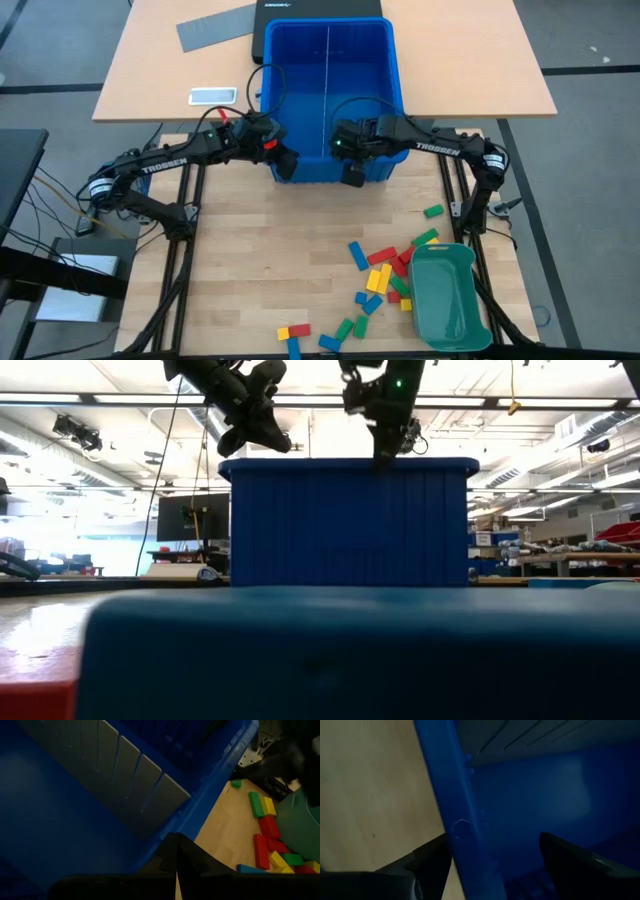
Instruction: Sort Items/Unsort Items
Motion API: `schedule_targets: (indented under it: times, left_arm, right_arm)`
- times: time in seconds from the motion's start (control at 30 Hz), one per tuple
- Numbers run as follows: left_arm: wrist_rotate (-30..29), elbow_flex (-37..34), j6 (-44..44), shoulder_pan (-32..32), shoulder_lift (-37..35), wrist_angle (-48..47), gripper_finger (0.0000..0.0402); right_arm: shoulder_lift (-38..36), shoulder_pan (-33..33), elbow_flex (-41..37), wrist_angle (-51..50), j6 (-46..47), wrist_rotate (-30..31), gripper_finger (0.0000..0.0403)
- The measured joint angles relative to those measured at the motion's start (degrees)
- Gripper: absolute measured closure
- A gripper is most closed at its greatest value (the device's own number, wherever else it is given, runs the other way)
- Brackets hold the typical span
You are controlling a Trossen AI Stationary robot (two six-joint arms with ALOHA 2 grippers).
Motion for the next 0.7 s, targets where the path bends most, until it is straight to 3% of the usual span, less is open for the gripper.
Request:
schedule_targets:
  times: [0.2,0.53,0.63,0.7]
  left_arm:
    - [0.0,0.0,-0.1,0.1,0.0,0.0,0.0396]
    - [0.0,0.0,0.1,0.1,0.0,-0.1,0.0396]
    - [0.0,0.0,0.1,0.1,0.0,-0.2,0.0396]
    - [0.0,0.0,0.1,0.1,0.0,-0.1,0.0396]
  right_arm:
    - [0.0,0.0,4.8,-1.6,1.8,-5.1,0.0110]
    - [0.1,0.0,5.0,-0.8,4.6,-11.6,0.0115]
    - [0.1,0.3,5.0,-0.4,5.5,-11.3,0.0150]
    - [0.1,0.9,4.3,1.9,5.6,-10.0,0.0198]
